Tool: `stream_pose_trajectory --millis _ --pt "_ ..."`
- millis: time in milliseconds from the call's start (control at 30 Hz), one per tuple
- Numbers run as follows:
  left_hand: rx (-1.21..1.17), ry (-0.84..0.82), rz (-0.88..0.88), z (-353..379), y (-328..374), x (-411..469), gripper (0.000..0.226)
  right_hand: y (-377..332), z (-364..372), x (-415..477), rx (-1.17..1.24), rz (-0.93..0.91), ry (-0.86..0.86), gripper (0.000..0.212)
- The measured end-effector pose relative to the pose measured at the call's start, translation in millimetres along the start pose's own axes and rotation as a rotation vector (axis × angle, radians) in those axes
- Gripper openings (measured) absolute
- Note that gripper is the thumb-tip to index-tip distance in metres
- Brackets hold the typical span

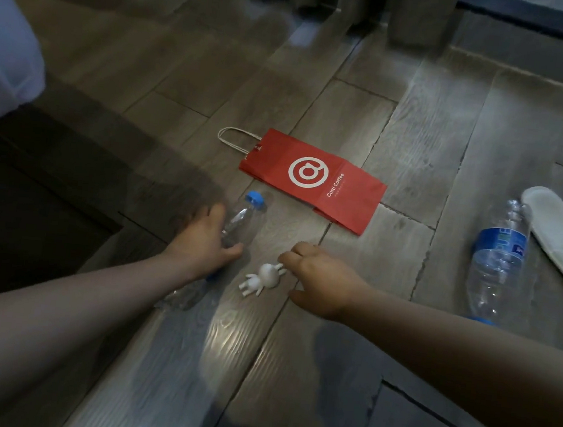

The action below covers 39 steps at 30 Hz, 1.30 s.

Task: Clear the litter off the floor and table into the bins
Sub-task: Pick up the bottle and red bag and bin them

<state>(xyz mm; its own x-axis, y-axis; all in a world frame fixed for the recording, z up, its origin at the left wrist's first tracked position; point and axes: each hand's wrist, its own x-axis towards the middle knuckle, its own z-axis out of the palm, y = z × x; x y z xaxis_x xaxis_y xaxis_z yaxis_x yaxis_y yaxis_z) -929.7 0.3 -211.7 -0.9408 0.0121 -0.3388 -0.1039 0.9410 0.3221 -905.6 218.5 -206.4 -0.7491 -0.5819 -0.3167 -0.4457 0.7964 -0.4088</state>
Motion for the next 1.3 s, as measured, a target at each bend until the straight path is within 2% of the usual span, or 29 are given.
stream_pose_trajectory --millis 167,367,567,833,933,1167,1233,1300 --pt "-0.047 0.013 0.013 1.6 -1.5 2.0 0.06 -3.9 8.3 16.5 -0.05 -0.068 0.002 0.056" --pt "-0.088 0.033 0.027 3.4 -3.9 2.9 0.057 2.2 18.2 16.5 -0.173 -0.109 0.032 0.037" --pt "-0.088 0.037 0.023 2.6 -4.1 3.0 0.057 -3.0 20.1 16.7 -0.114 -0.107 0.021 0.063" --pt "-0.089 0.034 0.005 2.5 -3.8 3.1 0.064 -3.6 24.6 22.4 -0.06 -0.066 0.024 0.038" --pt "-0.094 0.046 0.008 3.8 -4.2 3.3 0.06 13.3 11.0 21.0 -0.025 0.017 0.094 0.033" --pt "-0.076 0.072 0.01 5.8 -3.9 3.8 0.06 59.4 -38.0 41.5 0.067 0.372 0.39 0.032" --pt "-0.074 0.066 0.005 5.9 -3.7 4.0 0.057 66.5 -46.4 52.0 0.063 0.414 0.449 0.038" --pt "-0.074 0.063 0.0 6.1 -3.7 4.5 0.054 72.1 -49.4 60.9 0.055 0.455 0.449 0.055"
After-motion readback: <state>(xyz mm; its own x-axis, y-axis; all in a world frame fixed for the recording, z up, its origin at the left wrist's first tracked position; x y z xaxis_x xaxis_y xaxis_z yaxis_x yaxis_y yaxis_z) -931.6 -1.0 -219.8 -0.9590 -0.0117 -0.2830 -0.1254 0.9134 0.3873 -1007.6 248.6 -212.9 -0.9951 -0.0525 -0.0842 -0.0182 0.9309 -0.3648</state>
